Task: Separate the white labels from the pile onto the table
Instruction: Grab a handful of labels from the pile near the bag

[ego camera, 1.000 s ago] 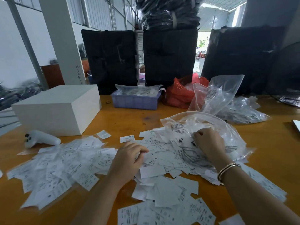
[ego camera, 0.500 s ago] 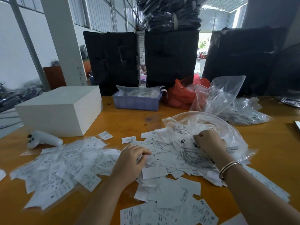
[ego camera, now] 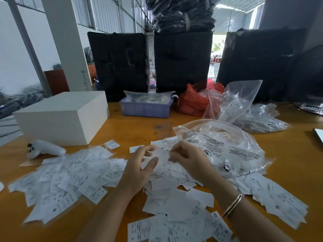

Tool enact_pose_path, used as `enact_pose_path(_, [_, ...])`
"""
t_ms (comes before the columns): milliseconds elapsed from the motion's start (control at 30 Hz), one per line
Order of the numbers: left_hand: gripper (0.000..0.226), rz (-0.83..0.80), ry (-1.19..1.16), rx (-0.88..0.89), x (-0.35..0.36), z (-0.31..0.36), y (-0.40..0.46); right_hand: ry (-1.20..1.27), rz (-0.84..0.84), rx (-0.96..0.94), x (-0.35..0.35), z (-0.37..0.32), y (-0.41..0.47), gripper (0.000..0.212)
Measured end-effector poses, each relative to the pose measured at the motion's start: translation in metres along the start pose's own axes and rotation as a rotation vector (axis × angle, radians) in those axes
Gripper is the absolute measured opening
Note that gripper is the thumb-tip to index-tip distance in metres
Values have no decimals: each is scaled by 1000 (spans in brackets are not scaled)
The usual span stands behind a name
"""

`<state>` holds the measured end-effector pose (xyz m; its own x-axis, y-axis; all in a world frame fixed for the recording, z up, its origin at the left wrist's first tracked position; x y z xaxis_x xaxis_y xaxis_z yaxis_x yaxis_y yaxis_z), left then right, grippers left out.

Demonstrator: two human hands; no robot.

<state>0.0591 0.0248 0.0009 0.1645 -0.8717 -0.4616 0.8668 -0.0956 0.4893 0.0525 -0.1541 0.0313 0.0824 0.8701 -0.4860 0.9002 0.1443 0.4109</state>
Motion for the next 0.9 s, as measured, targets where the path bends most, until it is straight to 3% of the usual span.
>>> enact_pose_path(100, [45, -98, -96, -77, 0, 0, -1, 108, -63, 42, 21, 7, -7, 16])
enact_pose_path(200, [17, -141, -93, -93, 4, -1, -1, 176, -52, 79, 29, 13, -9, 15])
enact_pose_path(300, [12, -45, -144, -134, 3, -5, 1, 177, 32, 139, 30, 20, -7, 16])
enact_pose_path(400, [7, 128, -269, -249, -2, -12, 3, -126, 86, 55, 26, 24, -5, 15])
enact_pose_path(467, [5, 217, -328, -296, -5, -17, 3, -477, -79, -98, 34, 25, -7, 21])
enact_pose_path(533, [6, 253, -345, -315, -6, -18, 3, -647, -171, -129, 40, 26, -9, 33])
enact_pose_path(600, [8, 262, -336, -318, -6, -19, 3, -714, -155, -129, 41, 24, -9, 42])
enact_pose_path(900, [20, 286, -388, -397, -8, -20, 4, -768, 6, -299, 34, 11, -17, 41])
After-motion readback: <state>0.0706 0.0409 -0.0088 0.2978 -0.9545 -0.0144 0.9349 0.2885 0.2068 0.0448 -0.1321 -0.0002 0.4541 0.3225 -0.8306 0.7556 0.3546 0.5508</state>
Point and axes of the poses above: each hand's wrist, its own y-axis towards the middle knuckle, its own x-axis out of the palm, z = x × y, the point moved 3 cm from there along y, towards the middle knuckle, and after that the axes turned 4 degrees about z, right-handed, at the moved point
